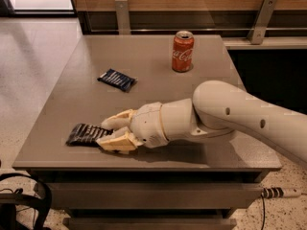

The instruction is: Pick rxbar chocolate

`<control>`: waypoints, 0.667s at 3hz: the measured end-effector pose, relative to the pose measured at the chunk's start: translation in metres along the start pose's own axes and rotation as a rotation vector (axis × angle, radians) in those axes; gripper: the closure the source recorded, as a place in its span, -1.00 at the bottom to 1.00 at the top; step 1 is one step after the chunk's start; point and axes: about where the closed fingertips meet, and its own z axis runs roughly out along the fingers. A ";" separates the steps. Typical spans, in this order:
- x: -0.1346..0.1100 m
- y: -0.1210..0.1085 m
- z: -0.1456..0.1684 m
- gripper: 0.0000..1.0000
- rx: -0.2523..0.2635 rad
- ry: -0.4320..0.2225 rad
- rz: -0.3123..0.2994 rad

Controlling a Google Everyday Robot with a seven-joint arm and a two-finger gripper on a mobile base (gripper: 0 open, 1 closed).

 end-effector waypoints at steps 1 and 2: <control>-0.001 0.001 0.001 1.00 -0.002 0.000 -0.002; -0.001 0.001 0.001 1.00 -0.002 0.000 -0.003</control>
Offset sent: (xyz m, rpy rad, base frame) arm 0.0009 -0.0001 0.0023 0.0070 -0.0034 0.0050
